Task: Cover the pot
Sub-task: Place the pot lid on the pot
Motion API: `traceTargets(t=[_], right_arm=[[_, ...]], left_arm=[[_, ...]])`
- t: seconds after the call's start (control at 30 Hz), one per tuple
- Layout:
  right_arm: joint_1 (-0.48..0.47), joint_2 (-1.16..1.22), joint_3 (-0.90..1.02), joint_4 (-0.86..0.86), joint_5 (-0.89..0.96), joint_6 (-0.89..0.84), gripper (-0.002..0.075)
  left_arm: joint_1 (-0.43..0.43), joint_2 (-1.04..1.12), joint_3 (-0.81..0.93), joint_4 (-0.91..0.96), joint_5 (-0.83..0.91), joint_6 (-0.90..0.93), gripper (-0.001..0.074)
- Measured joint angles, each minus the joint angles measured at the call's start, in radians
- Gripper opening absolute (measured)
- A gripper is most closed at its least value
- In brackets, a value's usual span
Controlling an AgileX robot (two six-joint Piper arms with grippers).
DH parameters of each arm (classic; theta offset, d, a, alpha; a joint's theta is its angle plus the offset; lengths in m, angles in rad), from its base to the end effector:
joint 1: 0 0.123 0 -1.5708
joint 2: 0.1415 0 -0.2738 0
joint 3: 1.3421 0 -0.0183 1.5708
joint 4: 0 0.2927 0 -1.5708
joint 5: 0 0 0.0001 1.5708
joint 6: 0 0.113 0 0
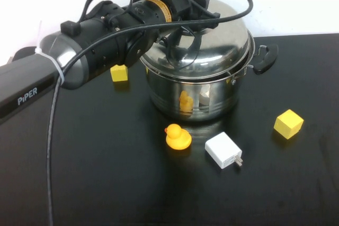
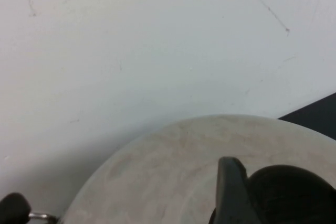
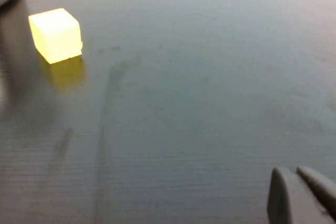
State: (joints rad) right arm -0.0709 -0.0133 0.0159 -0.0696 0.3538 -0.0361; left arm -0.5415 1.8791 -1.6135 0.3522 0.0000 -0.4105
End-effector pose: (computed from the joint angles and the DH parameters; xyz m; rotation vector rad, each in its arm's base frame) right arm 0.1269 -0.0118 0.1709 -0.0112 1.8415 -0.1429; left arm 0.4469 -0.2688 0.3155 0.4234 1.7182 -0.4369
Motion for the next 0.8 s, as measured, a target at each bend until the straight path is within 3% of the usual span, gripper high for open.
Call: traceTargets(t=[0.8], right_arm=[[0.0, 0.0, 0.0, 0.0, 0.0, 0.0, -0.0002]], left_arm=[[0.0, 0.039, 0.002, -0.002, 0.0, -0.026, 0.0338]])
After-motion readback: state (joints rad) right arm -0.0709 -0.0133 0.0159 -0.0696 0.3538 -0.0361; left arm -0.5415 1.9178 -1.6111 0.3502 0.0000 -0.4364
